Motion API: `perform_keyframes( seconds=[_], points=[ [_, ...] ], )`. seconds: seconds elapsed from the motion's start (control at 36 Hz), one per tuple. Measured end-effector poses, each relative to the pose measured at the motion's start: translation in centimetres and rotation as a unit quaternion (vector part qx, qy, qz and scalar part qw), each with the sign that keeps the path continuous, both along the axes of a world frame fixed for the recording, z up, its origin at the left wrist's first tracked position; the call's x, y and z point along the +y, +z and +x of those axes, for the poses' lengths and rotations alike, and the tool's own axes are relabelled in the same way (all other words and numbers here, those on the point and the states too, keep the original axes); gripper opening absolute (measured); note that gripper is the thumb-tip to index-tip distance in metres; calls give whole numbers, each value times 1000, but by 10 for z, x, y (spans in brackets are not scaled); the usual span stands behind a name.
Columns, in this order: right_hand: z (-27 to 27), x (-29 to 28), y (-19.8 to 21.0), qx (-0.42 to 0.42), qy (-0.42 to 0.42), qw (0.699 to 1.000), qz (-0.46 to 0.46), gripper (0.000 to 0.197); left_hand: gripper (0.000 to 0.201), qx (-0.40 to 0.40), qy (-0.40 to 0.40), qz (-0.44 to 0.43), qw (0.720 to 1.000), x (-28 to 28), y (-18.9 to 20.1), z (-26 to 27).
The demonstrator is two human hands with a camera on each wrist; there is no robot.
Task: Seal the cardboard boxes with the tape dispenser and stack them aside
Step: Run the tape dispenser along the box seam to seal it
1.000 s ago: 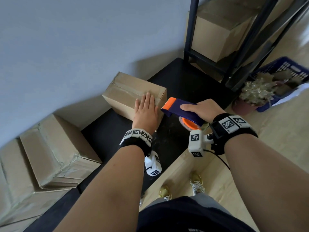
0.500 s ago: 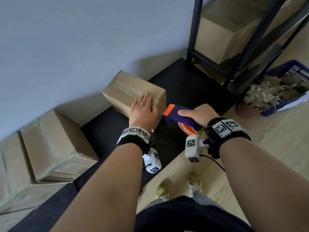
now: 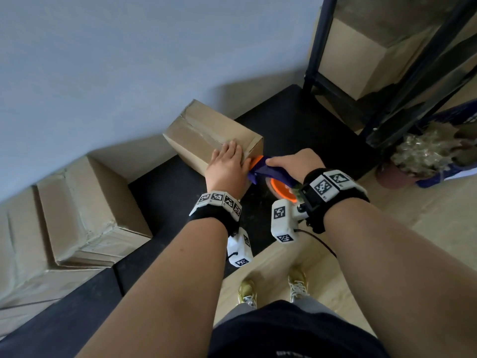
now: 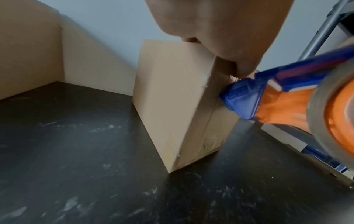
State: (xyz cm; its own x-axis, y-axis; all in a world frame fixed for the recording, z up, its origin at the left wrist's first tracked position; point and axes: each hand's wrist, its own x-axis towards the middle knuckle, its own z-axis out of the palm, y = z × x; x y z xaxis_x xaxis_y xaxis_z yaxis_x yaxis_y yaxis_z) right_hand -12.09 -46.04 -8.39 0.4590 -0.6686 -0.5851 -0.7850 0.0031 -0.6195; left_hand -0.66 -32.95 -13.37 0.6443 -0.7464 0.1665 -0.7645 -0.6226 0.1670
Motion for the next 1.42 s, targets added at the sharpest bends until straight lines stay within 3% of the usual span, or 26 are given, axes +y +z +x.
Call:
perform_keyframes(
  seconds=[0.22,0.58,0.72,0.92,1.03,1.14,1.42],
  points=[
    [11,-12,22,16,36,998,39,29,51,20,7,61,998,-3,6,-4],
    [21,-14,26,74,63,994,55,29,50,53,15,120,991,-7,19,-4],
    [23,-12,25,88,59,994,4,35,50,65,19,117,991,-7,21,-3],
    [17,-7,22,57,21,998,-6,38,52,71,22,110,991,-7,25,-5],
    [-10,0,3,116,92,988,-54,31,51,68,27,103,992,-7,24,-7],
    [-38,10,-28,174,78,981,-31,39,51,65,28,90,993,-5,21,-6],
    [-25,-16,-19,46,-5,998,-40,52,57,23,47,141,989,-4,3,-17]
  ],
)
